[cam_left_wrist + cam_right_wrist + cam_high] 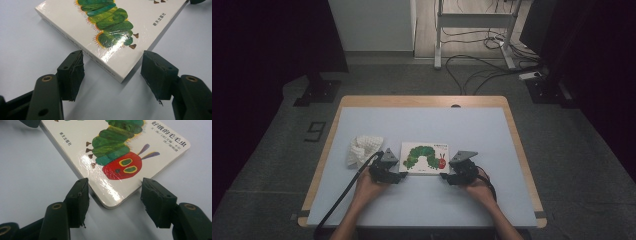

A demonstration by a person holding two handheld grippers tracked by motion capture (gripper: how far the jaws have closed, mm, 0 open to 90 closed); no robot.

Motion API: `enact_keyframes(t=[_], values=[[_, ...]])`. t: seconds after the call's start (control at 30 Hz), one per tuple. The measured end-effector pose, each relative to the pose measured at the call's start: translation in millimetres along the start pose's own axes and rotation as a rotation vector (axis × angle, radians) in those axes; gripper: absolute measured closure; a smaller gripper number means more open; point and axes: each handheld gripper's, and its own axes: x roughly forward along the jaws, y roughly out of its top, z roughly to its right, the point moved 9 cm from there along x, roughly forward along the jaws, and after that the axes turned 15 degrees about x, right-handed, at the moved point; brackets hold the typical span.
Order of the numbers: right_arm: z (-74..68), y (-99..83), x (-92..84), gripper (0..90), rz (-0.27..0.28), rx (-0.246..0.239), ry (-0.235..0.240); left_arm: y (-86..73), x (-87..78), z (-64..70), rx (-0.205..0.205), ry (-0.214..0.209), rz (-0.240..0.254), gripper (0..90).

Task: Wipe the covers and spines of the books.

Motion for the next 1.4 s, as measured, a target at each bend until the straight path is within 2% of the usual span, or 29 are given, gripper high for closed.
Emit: enact_keyframes(t=[0.3, 0.47, 0.53, 0.7, 0.87, 1.03, 1.13, 1.4], values=[[8.9, 10.6, 7.1, 42.5, -0.013, 0.025, -0.021, 2.2, 5.4, -10.0, -0.024, 0.010, 0.006, 34.7], [9.3, 11.0, 7.6, 41.9, -0.007, 0.028, -0.022, 1.8, 5.2, -12.1, -0.035, 0.022, 0.001, 30.9], [8.5, 10.6, 7.7, 37.6, -0.007, 0.027, -0.016, 1.7, 4.1, -13.3, -0.046, 0.032, 0.000, 26.6], [4.6, 10.8, 7.8, 24.7, -0.011, 0.015, 0.001, 4.1, -0.3, -11.2, -0.079, -0.005, 0.021, 13.4], [-1.7, 11.9, 4.0, 14.7, -0.006, 0.011, 0.021, 7.0, -5.0, -5.0, -0.061, -0.017, 0.028, 7.9], [-5.0, 10.1, -2.2, 10.7, -0.004, 0.016, 0.043, 10.4, -13.2, 0.7, -0.041, -0.021, 0.043, 2.1], [-4.7, 8.4, -7.3, 2.8, 0.000, 0.021, 0.041, 11.5, -18.5, 3.6, -0.032, -0.019, 0.051, 0.6], [-2.8, 3.3, -24.5, 1.1, 0.002, -0.004, 0.027, 10.9, -33.9, 9.4, 0.002, 0.008, 0.063, 0.0]])
